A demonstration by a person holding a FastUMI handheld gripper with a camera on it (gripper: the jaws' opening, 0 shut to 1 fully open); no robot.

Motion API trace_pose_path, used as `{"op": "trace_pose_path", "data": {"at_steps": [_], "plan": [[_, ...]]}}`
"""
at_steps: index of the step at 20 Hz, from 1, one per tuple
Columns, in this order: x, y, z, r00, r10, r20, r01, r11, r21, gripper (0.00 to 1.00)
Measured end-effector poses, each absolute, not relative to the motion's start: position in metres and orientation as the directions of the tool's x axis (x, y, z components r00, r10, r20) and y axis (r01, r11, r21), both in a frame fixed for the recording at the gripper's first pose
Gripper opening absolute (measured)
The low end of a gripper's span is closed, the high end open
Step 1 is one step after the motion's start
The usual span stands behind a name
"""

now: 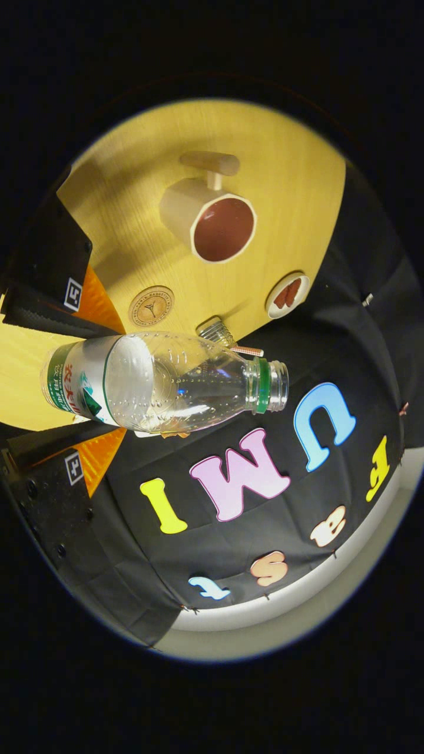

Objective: Take the bottle from table, then pour the juice into the cup, finally place the bottle on the coaster

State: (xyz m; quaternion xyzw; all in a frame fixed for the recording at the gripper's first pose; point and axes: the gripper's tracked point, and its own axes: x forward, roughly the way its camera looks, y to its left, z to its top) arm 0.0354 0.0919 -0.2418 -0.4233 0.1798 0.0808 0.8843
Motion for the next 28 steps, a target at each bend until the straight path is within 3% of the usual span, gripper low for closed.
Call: {"op": "trace_pose_path", "data": {"at_steps": [8, 28], "plan": [[0.038, 0.094, -0.253, 0.918, -0.027, -0.396, -0.346, 0.434, -0.832, 0.71], [0.051, 0.099, -0.258, 0.921, 0.004, -0.39, -0.385, 0.157, -0.909, 0.7]]}}
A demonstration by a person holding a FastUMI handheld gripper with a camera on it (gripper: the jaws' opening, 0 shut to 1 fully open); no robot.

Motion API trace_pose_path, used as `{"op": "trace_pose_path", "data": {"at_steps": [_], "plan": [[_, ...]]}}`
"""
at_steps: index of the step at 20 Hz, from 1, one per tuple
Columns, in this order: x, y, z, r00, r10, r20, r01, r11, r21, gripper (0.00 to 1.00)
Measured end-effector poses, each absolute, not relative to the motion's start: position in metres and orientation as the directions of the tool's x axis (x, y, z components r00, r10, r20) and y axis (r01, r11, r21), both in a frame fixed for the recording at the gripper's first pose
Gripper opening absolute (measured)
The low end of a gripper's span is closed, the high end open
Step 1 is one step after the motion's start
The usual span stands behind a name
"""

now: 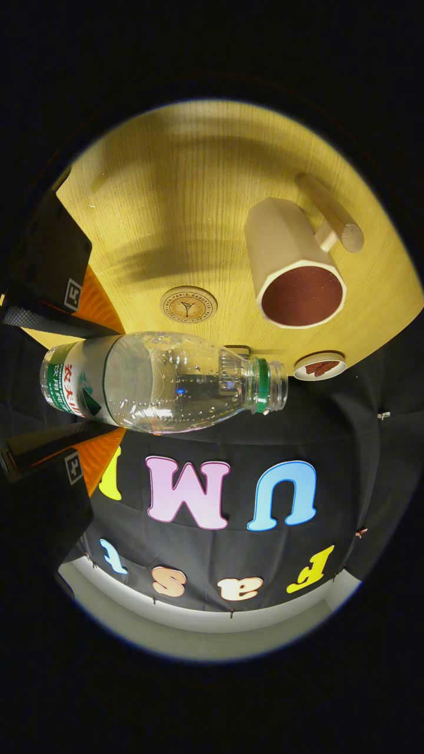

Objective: Take the bottle from table, then pour the juice into the cup, finally place the bottle on the coaster

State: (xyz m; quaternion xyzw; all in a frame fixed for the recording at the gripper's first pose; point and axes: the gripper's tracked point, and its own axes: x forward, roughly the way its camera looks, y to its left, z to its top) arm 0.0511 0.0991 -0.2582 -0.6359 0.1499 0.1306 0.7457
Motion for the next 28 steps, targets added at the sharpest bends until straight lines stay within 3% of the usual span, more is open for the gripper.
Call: {"op": "trace_pose_path", "data": {"at_steps": [28], "plan": [[0.062, 0.112, -0.244, 0.935, 0.052, -0.351, -0.347, -0.074, -0.935, 0.7]]}}
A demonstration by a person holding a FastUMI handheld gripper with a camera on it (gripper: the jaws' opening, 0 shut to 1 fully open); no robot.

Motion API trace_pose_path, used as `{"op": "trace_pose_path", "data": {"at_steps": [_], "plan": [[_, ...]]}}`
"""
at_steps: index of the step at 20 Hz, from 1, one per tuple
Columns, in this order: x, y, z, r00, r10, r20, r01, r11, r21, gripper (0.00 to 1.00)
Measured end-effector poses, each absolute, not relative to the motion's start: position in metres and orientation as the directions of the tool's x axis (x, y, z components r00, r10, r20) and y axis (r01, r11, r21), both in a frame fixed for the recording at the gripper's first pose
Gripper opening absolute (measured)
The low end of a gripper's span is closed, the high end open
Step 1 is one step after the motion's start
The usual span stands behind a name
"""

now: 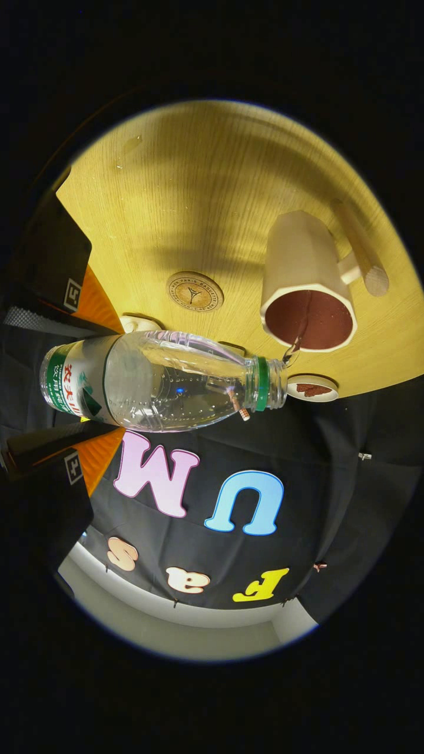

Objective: Take the bottle from table, then pour the juice into the cup, finally place the bottle on the coaster

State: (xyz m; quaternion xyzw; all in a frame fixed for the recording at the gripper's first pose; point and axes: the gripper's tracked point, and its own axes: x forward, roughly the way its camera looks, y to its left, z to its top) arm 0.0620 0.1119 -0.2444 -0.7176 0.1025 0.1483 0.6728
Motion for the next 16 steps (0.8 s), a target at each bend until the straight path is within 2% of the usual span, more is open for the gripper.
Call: {"op": "trace_pose_path", "data": {"at_steps": [16], "plan": [[0.073, 0.114, -0.229, 0.945, 0.089, -0.315, -0.296, -0.181, -0.938, 0.7]]}}
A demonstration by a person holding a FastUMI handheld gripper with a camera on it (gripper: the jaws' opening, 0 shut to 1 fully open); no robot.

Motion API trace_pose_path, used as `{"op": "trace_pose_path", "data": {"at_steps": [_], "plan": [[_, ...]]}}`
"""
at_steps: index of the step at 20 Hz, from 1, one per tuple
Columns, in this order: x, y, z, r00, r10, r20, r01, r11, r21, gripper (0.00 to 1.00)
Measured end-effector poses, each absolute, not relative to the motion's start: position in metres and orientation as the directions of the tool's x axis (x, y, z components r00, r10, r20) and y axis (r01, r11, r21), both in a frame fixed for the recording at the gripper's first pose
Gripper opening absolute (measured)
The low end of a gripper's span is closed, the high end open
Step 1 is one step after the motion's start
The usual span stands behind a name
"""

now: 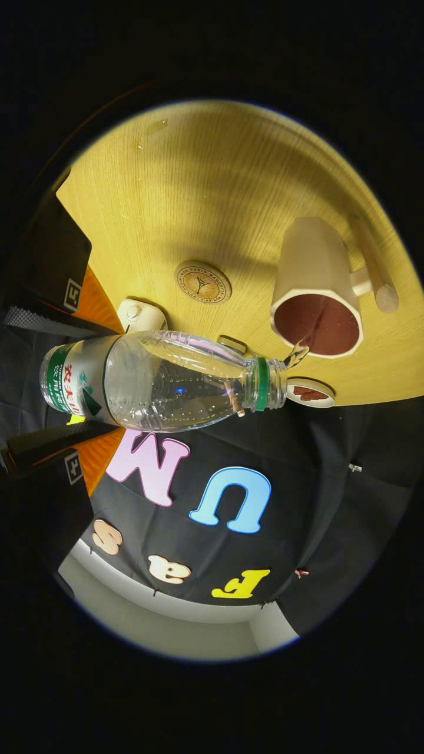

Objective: Take the bottle from table, then pour the juice into the cup, finally place the bottle on the coaster

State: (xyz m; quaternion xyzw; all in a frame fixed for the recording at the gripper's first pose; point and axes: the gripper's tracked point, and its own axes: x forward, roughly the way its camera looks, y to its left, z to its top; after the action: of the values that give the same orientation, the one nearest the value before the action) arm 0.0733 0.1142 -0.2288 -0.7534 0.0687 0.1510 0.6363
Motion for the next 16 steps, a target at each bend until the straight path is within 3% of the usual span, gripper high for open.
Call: {"op": "trace_pose_path", "data": {"at_steps": [16], "plan": [[0.086, 0.123, -0.211, 0.95, 0.147, -0.277, -0.226, -0.294, -0.929, 0.7]]}}
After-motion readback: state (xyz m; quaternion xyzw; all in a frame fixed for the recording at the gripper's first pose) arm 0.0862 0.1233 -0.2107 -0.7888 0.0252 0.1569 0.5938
